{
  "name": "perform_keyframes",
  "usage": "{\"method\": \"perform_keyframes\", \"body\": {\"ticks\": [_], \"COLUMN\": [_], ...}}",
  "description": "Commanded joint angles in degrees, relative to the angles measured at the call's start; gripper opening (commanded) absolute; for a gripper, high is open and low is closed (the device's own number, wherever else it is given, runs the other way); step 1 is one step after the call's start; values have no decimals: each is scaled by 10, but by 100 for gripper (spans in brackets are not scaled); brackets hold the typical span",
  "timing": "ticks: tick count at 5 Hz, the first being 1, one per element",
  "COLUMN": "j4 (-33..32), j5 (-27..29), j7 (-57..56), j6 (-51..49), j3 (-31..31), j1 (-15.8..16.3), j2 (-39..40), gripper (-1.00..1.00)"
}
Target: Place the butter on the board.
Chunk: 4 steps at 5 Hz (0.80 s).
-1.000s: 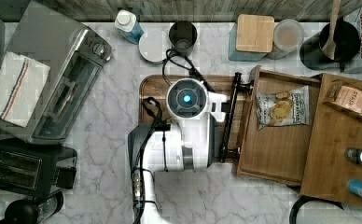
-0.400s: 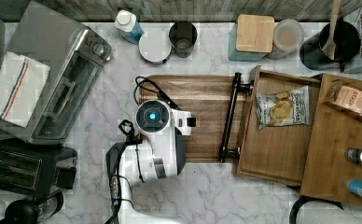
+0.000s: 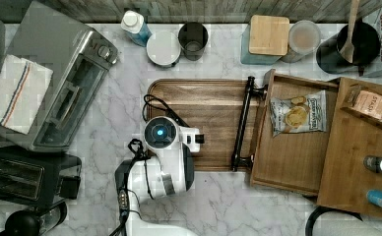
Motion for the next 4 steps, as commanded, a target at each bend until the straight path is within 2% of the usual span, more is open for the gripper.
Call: {"method": "perform_keyframes", "body": {"ticks": [1, 2, 4], "j4": [17, 7, 7], "j5": [7, 30, 30], "j7": [98, 78, 78], "j6": [35, 34, 34], "j3": [14, 18, 18], "j1": [25, 15, 15], "j2": [-34, -46, -46], "gripper": [100, 100, 100]}}
